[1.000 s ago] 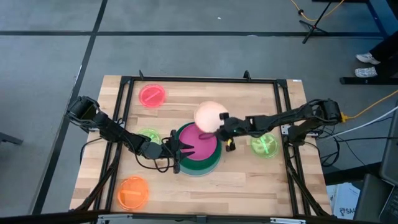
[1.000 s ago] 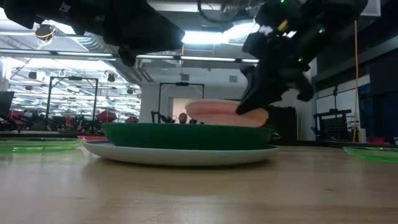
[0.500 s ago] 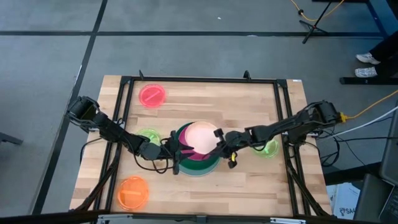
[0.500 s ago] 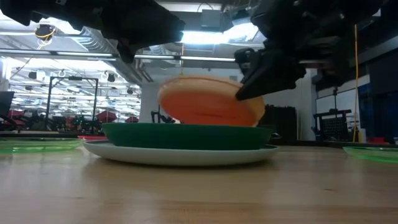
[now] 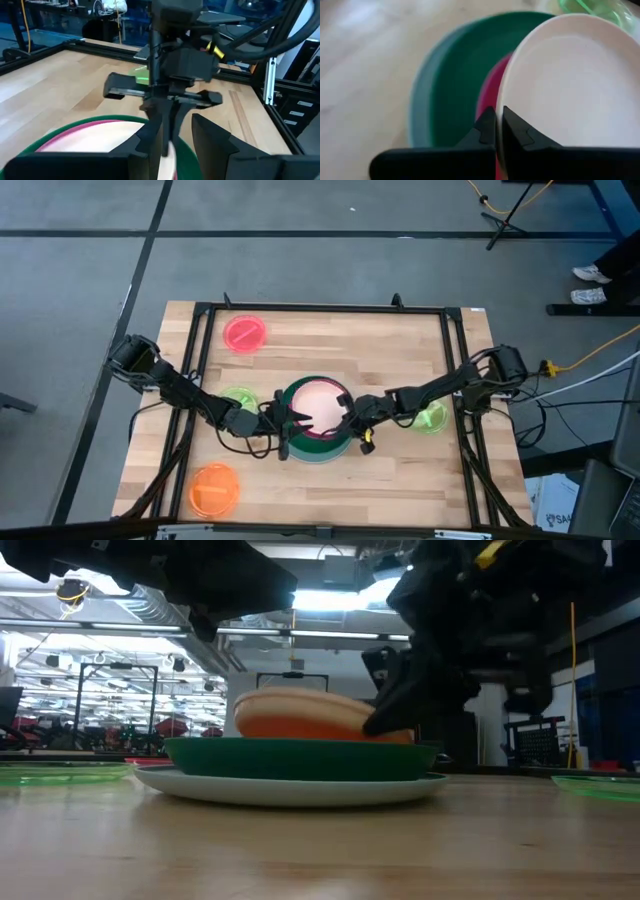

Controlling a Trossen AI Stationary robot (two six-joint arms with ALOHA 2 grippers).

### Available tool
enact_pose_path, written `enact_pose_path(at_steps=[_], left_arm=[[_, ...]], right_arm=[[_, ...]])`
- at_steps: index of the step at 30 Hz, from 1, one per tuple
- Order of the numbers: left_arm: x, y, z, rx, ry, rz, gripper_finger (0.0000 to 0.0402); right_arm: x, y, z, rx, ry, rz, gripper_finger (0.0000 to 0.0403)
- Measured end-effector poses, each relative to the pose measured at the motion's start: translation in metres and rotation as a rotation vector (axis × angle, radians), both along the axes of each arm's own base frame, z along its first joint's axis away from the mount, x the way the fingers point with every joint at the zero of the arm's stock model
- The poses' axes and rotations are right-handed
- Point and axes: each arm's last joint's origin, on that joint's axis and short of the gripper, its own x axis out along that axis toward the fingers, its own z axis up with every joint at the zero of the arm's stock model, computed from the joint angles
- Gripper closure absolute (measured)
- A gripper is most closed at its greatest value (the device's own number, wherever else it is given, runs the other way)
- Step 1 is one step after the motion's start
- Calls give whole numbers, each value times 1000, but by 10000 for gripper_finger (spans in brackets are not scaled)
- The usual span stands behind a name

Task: Stack plastic plates
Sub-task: Stack the light orange plate on top of the pink plate, then stack the right transparent green plate on top of the light orange plate

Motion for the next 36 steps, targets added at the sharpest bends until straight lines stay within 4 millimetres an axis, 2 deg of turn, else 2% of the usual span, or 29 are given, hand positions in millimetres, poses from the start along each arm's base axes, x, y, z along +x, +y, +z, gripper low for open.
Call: enact_pose_path(at_steps=[7, 14, 19, 24, 28, 36], left_arm=[[1, 1, 0, 1, -1, 5, 303], [0, 1, 0, 4, 4, 4, 303], [0, 1, 0, 4, 5, 4, 303], [0, 0, -1, -3, 4, -1, 303], [0, -1, -1, -22, 4, -16, 303], [0, -1, -1, -58, -3, -9, 303]], right_arm=[[1, -1, -6, -28, 9, -37, 387], [1, -1, -5, -22, 8, -31, 293], [7, 1, 19, -20, 18, -32, 241], [5, 0, 41, -10, 98, -73, 227], [-9, 1, 57, 39, 173, -113, 226], [-46, 13, 62, -44, 366, -381, 226]])
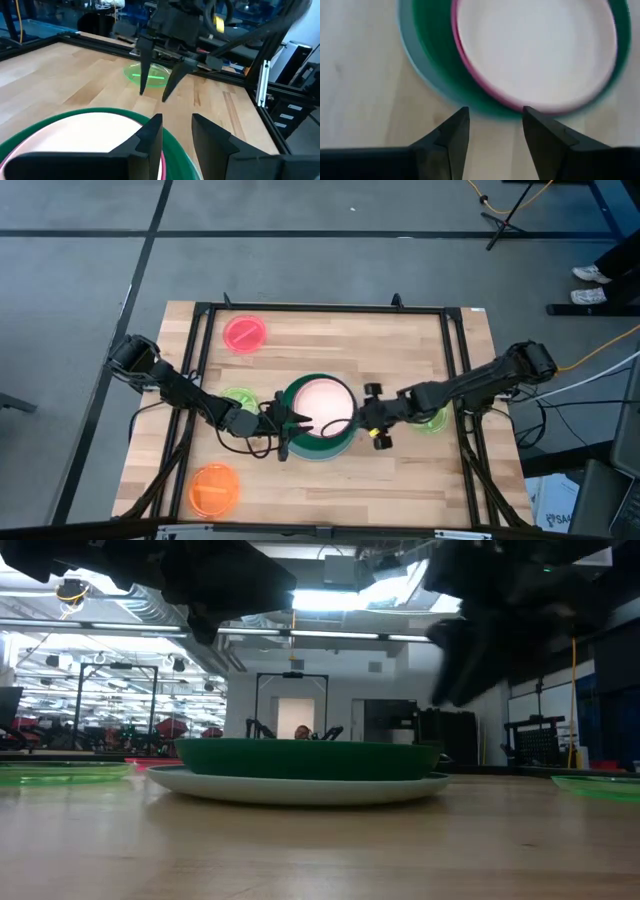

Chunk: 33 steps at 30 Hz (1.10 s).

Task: Stack plastic plates
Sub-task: Stack the right transparent green plate on top of the light orange plate

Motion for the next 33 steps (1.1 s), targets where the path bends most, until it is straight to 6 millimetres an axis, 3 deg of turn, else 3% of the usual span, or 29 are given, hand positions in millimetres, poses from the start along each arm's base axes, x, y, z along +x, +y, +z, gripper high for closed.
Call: enact_pose_path(at_steps=[15, 29, 33], left_arm=[[0, 1, 0, -157, -30, 39, 303], [2, 5, 1, -198, -41, 63, 303], [2, 5, 1, -197, -41, 63, 303]], right_arm=[[-78, 19, -41, -88, 348, -563, 226], [-93, 20, -64, -11, 335, -704, 227], [-96, 18, -69, -7, 332, -709, 246]])
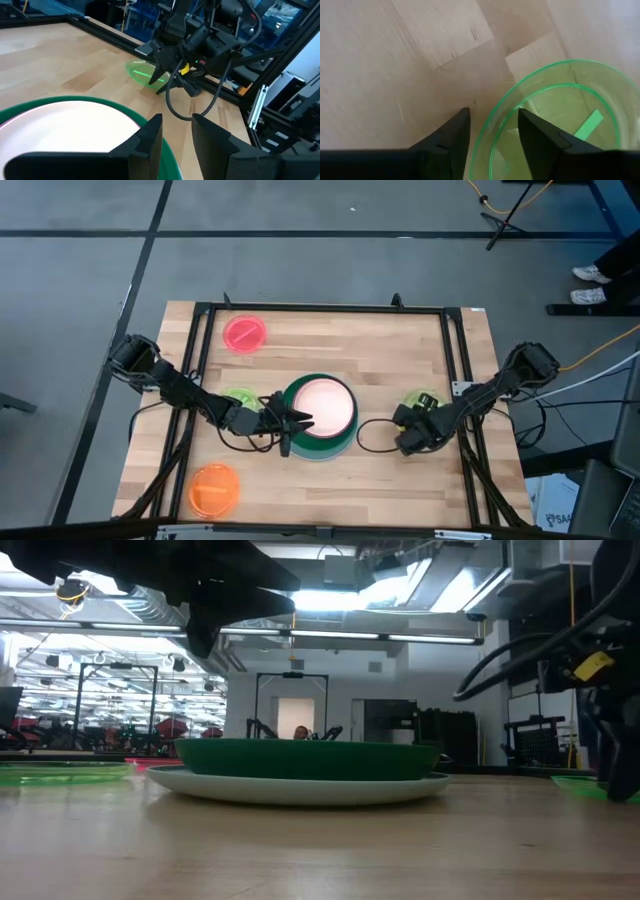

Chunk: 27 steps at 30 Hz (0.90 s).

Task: Stack plastic plates
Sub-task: Stack the right transparent green plate on top of the light orange plate

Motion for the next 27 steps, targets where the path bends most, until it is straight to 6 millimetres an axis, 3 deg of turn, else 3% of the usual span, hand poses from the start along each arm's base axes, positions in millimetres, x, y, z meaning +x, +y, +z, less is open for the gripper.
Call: enact_pose_path(at_steps=[14, 27], left_arm=[[0, 0, 0, -7, 0, 0, 303], [0, 0, 0, -8, 0, 0, 303]], right_arm=[[1, 0, -2, -23, 1, 119, 396], [13, 6, 8, -68, -27, 294, 399]])
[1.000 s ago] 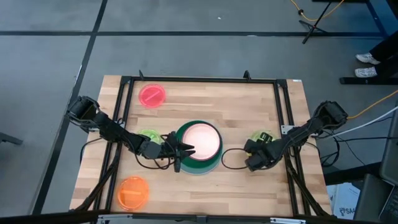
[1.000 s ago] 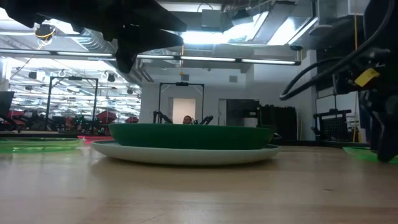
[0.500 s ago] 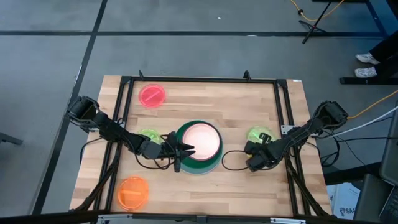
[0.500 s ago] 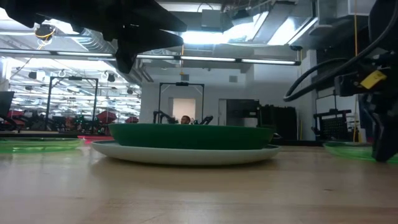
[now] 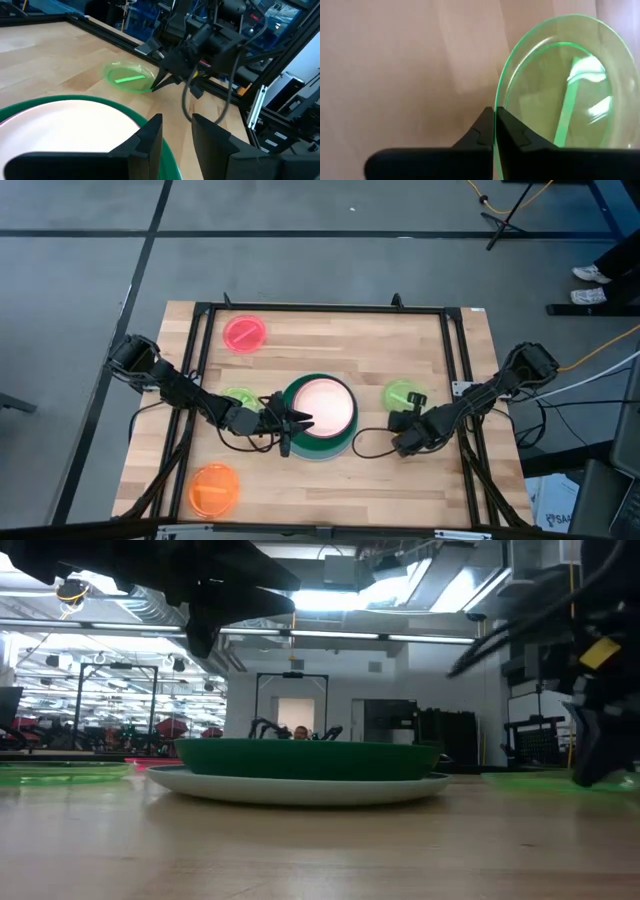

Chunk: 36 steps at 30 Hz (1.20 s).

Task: Stack plastic plates
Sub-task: Stack the right transparent green plate on top of the light orange plate

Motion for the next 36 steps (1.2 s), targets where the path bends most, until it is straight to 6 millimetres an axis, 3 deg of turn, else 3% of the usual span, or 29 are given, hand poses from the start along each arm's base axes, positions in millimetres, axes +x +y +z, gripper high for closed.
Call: enact_pose_path(at_steps=[17, 22, 28, 36], left_arm=[[0, 0, 0, 1, 0, -1, 303], [0, 0, 0, 2, 1, -1, 303], [0, 0, 0, 1, 0, -1, 303], [0, 0, 0, 25, 5, -16, 303]], right_arm=[[37, 17, 53, -164, -139, 299, 402], [50, 25, 61, -200, -241, 446, 402], [77, 31, 59, -222, -369, 614, 402], [112, 11, 48, -116, -457, 636, 402]])
